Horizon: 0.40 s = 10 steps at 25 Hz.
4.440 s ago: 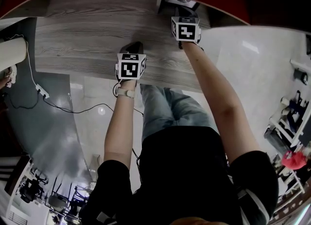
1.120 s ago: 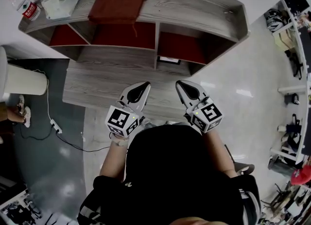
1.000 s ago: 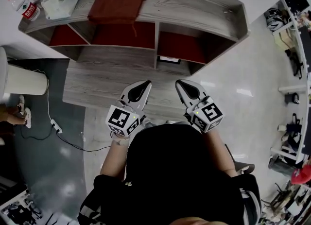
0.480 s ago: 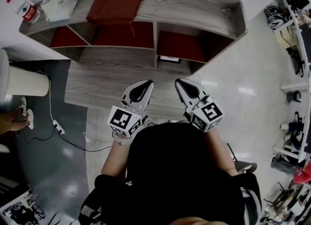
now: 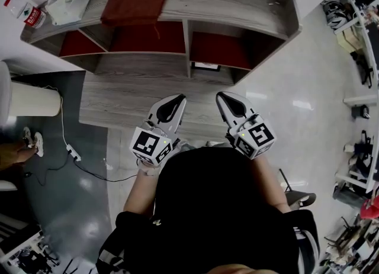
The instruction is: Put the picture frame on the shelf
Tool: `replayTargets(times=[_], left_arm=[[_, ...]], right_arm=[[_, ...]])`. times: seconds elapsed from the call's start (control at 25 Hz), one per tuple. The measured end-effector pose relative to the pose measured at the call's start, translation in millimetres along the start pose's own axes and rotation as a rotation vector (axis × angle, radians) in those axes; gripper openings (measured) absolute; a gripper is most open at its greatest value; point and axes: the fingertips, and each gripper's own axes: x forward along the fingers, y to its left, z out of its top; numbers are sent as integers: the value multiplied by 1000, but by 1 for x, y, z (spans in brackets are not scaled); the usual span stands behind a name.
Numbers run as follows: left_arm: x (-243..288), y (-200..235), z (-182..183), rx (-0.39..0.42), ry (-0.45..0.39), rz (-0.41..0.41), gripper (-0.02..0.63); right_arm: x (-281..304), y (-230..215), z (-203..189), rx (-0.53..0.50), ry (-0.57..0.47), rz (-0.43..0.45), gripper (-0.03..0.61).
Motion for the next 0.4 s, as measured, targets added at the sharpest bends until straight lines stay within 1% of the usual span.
replayTargets(times=[0.4], left_arm=[[2,-4,-7,7,22,-7,11]], right_arm=[[-6,-4,-3,6,-1,-21,-3]])
